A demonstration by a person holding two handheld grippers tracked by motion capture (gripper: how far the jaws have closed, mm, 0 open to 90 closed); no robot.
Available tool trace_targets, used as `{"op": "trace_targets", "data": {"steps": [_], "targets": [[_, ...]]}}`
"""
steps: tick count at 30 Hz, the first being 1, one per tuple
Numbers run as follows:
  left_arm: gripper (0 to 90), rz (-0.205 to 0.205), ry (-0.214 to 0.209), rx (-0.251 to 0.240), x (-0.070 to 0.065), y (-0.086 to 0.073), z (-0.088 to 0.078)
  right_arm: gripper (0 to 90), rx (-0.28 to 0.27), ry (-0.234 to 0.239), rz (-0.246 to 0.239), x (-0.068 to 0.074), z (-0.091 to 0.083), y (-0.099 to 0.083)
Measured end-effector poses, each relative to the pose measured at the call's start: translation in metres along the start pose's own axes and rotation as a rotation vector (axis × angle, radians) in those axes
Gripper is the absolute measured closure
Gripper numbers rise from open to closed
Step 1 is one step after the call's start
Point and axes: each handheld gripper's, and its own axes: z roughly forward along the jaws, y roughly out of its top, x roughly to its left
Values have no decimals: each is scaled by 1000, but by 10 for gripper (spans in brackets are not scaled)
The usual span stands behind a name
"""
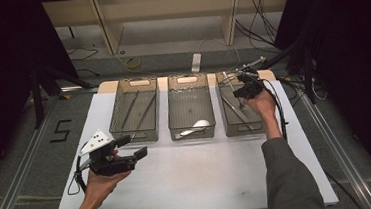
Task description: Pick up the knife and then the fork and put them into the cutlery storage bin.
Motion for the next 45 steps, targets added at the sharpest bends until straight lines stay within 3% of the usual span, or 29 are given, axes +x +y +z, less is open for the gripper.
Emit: {"op": "trace_targets", "data": {"steps": [21,24,29,45], "targets": [[178,-1,2,1,0,0,-1,828,26,-5,40,1,14,-5],[178,0,2,2,0,0,-1,719,39,10,67,-1,15,-6],[178,0,2,4,0,0,-1,666,49,20,77,-4,13,-8],[178,-17,-13,11,1,-1,1,461,-30,83,91,2,-4,-14]]}}
